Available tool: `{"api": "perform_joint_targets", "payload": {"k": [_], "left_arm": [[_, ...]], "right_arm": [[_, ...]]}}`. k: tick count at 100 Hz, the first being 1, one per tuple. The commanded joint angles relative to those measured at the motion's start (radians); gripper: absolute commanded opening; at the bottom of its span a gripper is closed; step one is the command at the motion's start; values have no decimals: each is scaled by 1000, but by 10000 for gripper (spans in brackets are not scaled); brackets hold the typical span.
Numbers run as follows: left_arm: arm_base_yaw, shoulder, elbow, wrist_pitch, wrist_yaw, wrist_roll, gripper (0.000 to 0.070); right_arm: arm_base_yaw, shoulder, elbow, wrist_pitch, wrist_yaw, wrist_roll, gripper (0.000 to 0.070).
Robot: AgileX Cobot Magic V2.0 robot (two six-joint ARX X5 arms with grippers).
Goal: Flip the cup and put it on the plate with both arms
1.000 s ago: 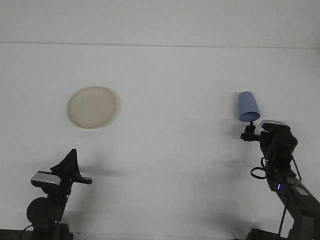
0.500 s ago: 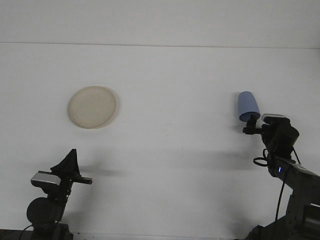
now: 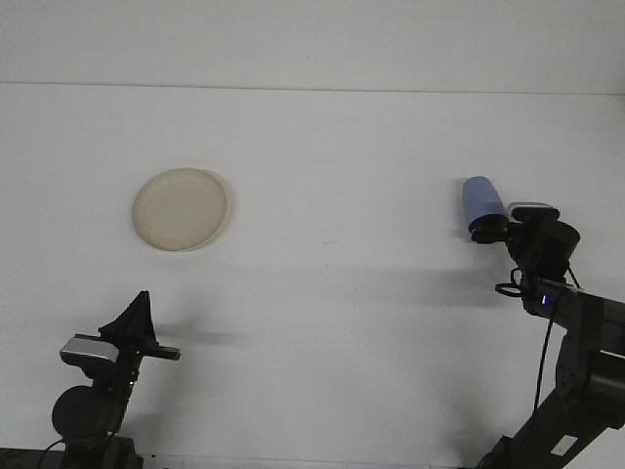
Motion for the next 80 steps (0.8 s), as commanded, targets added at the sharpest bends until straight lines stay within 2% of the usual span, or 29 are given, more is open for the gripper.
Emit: {"api": "perform_joint_targets", "payload": {"k": [1, 7, 41, 57, 67, 80], "left_arm": [[-1, -2, -19, 12, 0, 8, 11], [-1, -2, -19, 12, 0, 8, 11], [-1, -2, -19, 12, 0, 8, 11], [-1, -2, -19, 12, 0, 8, 11], [-1, -2, -19, 12, 0, 8, 11], [-1, -2, -19, 12, 0, 8, 11]], "right_arm": [[0, 22, 19, 11, -13, -11, 183], [0, 22, 19, 11, -43, -11, 0], [26, -36, 19, -69, -79, 33, 0], [89, -181, 19, -250, -18, 36, 0], [147, -307, 19, -386, 59, 36, 0], [251, -493, 19, -579, 137, 87, 0]]}}
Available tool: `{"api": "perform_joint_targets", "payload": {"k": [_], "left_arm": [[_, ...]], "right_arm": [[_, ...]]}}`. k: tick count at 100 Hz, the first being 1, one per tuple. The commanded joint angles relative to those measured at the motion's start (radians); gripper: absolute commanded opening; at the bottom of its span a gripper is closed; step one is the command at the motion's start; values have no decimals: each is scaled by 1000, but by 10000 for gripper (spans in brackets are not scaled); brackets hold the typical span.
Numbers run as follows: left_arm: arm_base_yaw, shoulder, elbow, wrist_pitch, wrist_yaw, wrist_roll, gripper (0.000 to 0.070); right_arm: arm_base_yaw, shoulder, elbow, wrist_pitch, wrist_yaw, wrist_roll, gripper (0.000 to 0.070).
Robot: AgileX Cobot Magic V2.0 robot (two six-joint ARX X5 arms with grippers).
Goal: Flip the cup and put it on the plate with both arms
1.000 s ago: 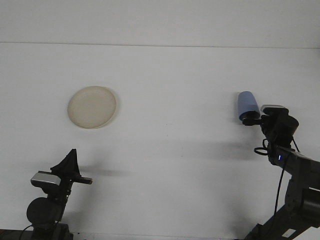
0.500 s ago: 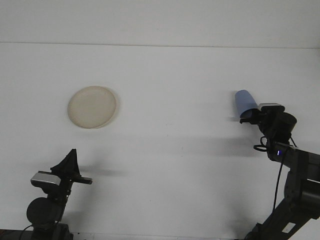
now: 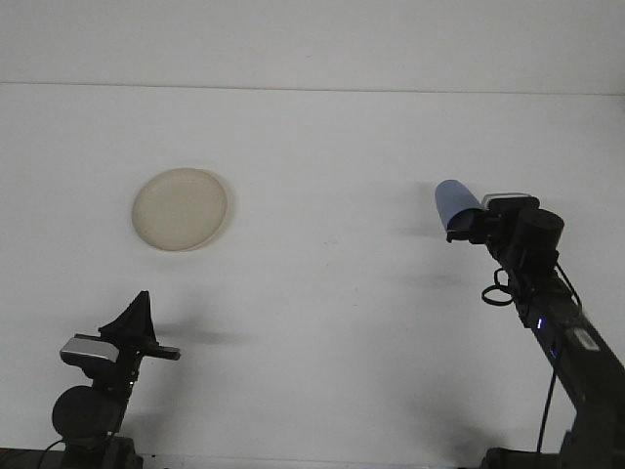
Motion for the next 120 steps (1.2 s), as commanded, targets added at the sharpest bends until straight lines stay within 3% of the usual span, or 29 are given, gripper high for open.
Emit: {"api": "perform_joint_targets", "payload": {"k": [1, 20, 40, 48, 75, 93, 104, 120], "left_arm": [[-1, -2, -19, 12, 0, 8, 11], [-1, -2, -19, 12, 0, 8, 11], [-1, -2, -19, 12, 0, 8, 11], [-1, -2, -19, 12, 0, 8, 11], [-1, -2, -19, 12, 0, 8, 11], [-1, -2, -19, 12, 0, 8, 11], [-1, -2, -19, 12, 0, 8, 11], [-1, -2, -19, 12, 0, 8, 11]], "right_arm": [[49, -82, 11, -85, 21, 58, 0], [240, -316, 30, -363, 48, 201, 0], [492, -385, 187, -714, 257, 307, 0], [570, -341, 299, -861, 305, 344, 0], [716, -78, 665, -1245, 302, 386, 0], [764, 140, 848, -1415, 240, 375, 0], [784, 250, 922, -1481, 188, 338, 0], [814, 354, 942, -1491, 185, 327, 0]]}}
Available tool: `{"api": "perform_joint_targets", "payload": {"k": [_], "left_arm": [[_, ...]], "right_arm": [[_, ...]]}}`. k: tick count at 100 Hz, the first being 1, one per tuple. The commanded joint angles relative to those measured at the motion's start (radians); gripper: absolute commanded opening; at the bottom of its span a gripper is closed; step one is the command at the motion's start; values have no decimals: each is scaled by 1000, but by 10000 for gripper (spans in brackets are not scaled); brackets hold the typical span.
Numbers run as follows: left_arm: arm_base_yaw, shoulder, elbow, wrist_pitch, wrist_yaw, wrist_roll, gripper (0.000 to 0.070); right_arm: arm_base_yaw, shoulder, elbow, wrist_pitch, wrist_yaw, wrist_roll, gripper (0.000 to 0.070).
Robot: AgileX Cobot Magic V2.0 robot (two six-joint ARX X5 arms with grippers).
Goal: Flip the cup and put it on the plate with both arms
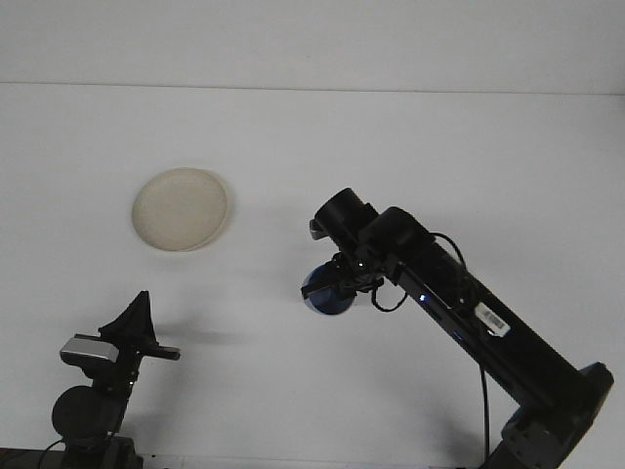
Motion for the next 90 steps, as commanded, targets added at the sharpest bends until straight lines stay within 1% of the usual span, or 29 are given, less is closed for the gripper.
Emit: {"api": "perform_joint_targets", "payload": {"k": [1, 21, 31, 90], "left_arm": [[-1, -2, -19, 12, 0, 8, 11], [-1, -2, -19, 12, 0, 8, 11], [-1, -2, -19, 12, 0, 8, 11], [-1, -2, -19, 12, 0, 8, 11]], "right_arm": [[17, 44, 25, -27, -1, -17, 0], [26, 119, 25, -29, -9, -27, 0], [26, 143, 24, -29, -31, -44, 0], [13, 214, 23, -30, -18, -96, 0]]}}
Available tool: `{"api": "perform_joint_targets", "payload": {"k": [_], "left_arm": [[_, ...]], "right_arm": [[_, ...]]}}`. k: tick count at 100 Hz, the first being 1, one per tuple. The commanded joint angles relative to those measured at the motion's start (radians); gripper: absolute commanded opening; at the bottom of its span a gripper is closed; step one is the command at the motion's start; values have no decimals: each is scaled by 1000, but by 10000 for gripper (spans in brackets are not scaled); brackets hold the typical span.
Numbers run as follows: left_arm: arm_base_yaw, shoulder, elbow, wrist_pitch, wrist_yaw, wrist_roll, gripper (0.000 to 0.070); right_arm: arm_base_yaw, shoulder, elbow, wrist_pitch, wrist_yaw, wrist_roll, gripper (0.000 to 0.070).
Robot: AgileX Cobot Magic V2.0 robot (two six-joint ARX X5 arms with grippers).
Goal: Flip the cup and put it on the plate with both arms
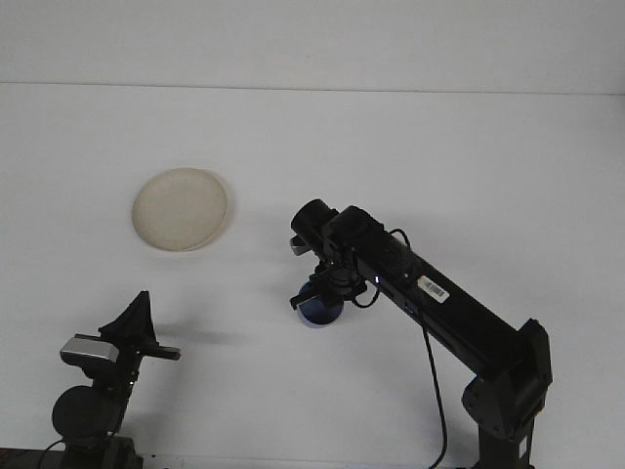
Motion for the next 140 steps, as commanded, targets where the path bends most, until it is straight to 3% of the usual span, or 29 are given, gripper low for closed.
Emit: {"api": "perform_joint_targets", "payload": {"k": [1, 59, 66, 81, 89, 140], "left_arm": [[-1, -2, -19, 12, 0, 8, 11], [-1, -2, -19, 12, 0, 8, 11], [-1, -2, -19, 12, 0, 8, 11], [-1, -2, -19, 12, 0, 8, 11], [-1, -2, -19, 12, 0, 8, 11], [-1, -2, -19, 12, 0, 8, 11]], "right_arm": [[8, 35, 23, -29, 4, -19, 0], [0, 86, 23, -29, -2, -43, 3], [-2, 85, 24, -29, -3, -43, 61], [-10, 84, 26, -29, -5, -43, 363], [-10, 84, 26, -29, -4, -43, 459], [-63, -78, 70, -29, 0, -105, 472]]}}
